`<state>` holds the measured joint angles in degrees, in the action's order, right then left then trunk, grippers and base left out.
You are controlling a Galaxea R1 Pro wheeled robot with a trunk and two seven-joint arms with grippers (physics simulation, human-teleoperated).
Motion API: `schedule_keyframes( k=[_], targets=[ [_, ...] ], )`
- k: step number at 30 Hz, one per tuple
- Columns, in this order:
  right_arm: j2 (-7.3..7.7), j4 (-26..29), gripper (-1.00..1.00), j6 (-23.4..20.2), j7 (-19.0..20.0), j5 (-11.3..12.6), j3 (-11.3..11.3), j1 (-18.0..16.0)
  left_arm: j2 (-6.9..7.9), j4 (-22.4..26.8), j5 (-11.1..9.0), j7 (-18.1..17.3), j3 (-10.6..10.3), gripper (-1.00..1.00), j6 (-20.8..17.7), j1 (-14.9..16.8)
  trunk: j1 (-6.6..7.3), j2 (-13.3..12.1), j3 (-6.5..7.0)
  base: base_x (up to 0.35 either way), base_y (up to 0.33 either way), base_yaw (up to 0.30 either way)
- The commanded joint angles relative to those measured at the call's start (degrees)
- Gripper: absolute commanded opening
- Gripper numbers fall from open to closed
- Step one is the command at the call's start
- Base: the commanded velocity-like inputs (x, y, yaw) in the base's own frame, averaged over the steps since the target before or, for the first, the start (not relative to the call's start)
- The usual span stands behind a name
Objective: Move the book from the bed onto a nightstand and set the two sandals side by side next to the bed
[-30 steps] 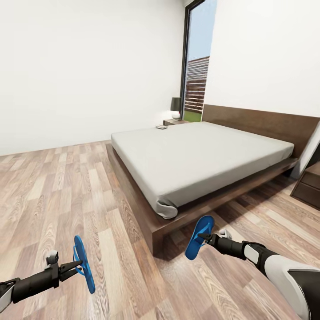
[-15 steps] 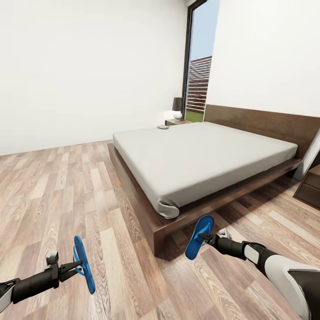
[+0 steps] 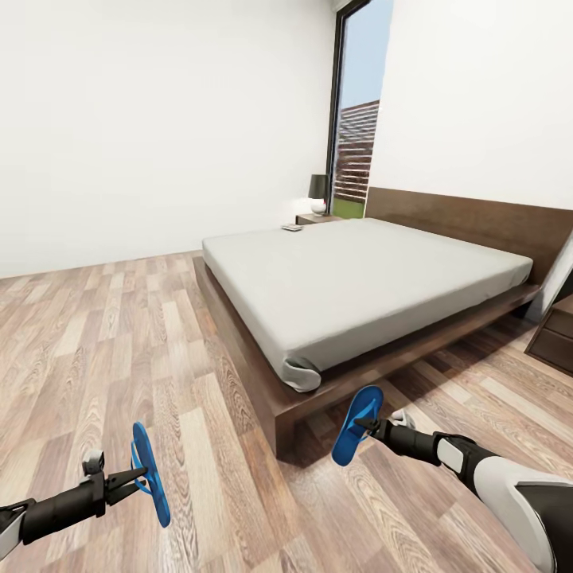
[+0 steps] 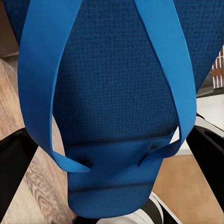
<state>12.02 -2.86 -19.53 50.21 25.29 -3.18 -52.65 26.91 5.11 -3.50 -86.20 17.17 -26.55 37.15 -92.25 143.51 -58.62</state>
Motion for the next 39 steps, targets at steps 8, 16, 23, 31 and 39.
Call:
schedule_keyframes(
  k=[8, 16, 23, 31, 39],
  targets=[
    [-0.24, 0.1, -1.00, -0.9, -7.6, -4.1, -1.8, -0.1, -0.01, 0.0, -0.4, -0.2, -0.4, -1.00, -0.6, 0.0, 0.01, 0.0, -0.05, 0.000, 0.000, 0.000],
    [-3.14, 0.3, -1.00, -2.6, -18.2, -9.9, -4.3, -0.1, -0.01, 0.0, -0.4, -0.4, -0.4, -1.00, -0.3, 0.0, 0.01, 0.0, -0.05, 0.000, 0.000, 0.000],
    [-6.18, 3.7, -1.00, -9.9, -18.8, -19.9, -7.8, -0.1, -0.04, 0.0, -0.4, -0.5, -0.4, -1.00, -0.2, 0.0, 0.01, 0.0, -0.05, 0.000, 0.000, 0.000],
    [-7.15, 5.7, -1.00, -11.3, -19.7, -24.5, -8.7, -0.1, -0.17, 0.0, -0.5, -0.5, -0.4, -1.00, -0.2, 0.0, 0.01, 0.0, -0.05, 0.000, 0.000, 0.000],
    [-7.12, 3.3, -1.00, -8.2, -19.8, -24.4, -8.4, -0.1, -0.19, 0.0, -0.5, -0.5, -0.4, -1.00, -0.2, 0.0, 0.01, 0.0, -0.05, 0.000, 0.000, 0.000]
  ],
)
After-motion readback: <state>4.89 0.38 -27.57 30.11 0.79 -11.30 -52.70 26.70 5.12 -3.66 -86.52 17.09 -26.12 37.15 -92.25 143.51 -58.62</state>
